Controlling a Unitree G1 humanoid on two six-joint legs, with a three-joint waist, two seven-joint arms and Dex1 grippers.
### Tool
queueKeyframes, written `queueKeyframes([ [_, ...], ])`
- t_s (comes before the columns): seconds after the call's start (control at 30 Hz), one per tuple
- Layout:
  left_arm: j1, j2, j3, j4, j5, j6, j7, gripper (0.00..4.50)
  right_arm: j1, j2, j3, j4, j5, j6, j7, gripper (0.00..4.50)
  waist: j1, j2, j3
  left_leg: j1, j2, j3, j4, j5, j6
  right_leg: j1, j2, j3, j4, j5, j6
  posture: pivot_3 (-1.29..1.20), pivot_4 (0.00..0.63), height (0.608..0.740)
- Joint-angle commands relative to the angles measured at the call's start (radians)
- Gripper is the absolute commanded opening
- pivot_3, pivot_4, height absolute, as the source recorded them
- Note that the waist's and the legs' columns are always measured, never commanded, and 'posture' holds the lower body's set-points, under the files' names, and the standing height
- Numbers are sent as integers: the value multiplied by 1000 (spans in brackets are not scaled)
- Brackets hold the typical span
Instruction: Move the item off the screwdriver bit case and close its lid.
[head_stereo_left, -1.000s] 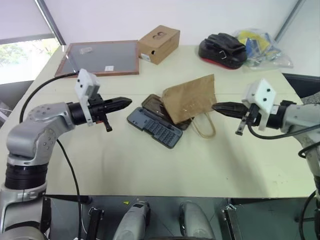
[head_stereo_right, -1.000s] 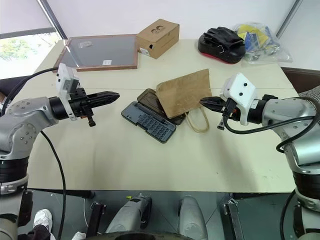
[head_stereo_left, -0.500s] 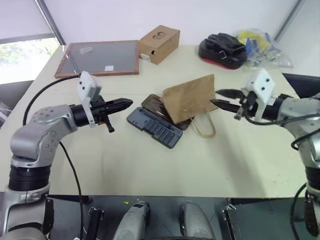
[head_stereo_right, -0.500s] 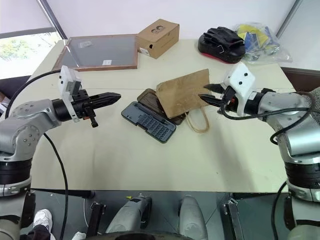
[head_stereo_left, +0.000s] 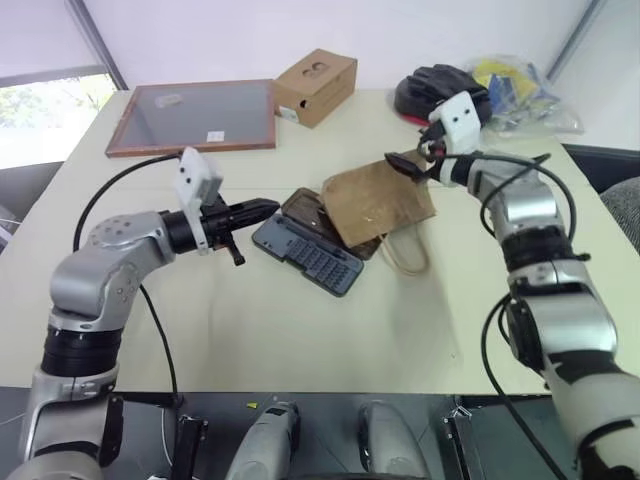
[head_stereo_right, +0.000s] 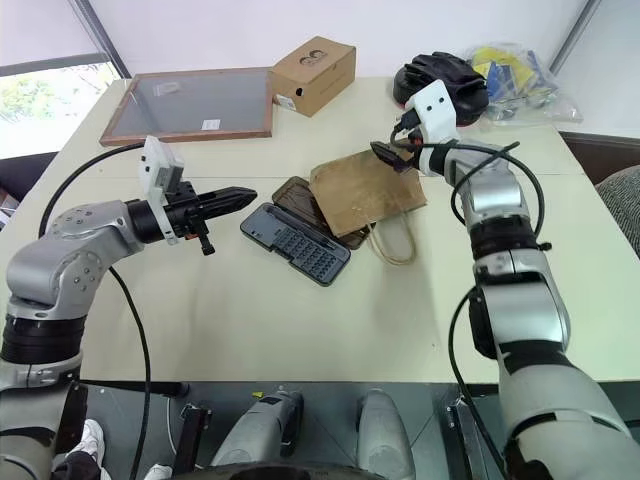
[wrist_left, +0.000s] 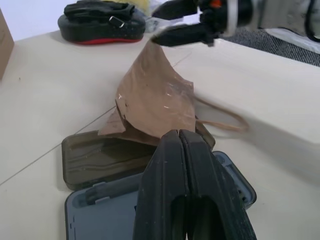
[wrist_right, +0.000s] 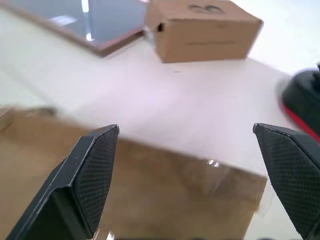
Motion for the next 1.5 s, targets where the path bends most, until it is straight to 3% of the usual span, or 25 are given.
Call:
queueKeyframes([
  [0.03, 6, 6, 25, -49, -2, -12, 17, 0, -78, 12, -47, 141, -5, -61, -27, 4477, 0, 0, 0, 0, 0, 0, 0, 0, 0, 0, 0, 0, 0, 0, 0, 0, 150, 740],
  [0.37, 37, 4, 38, -99, -10, -2, 58, 0, -133, 8, -60, 325, -57, -135, -58, 4477, -22, 0, 0, 0, -1, 0, 0, 0, 0, -1, 0, 0, 1, 0, 0, 0, 150, 740],
  [1.07, 1, -12, 31, -59, -3, -18, 51, 0, -101, 29, -147, 360, -39, -73, 4, 4477, -29, 0, 0, 0, -1, 11, 1, 0, 0, -11, 1, 13, 12, 0, 0, 0, 150, 740],
  [1.5, 44, -3, 67, -113, -19, -4, 89, 0, -72, 68, -182, 375, -26, -19, 213, 4477, -48, 0, 0, 0, 1, 20, 1, 0, 0, -13, 2, 18, 15, 0, 0, 0, 150, 740],
])
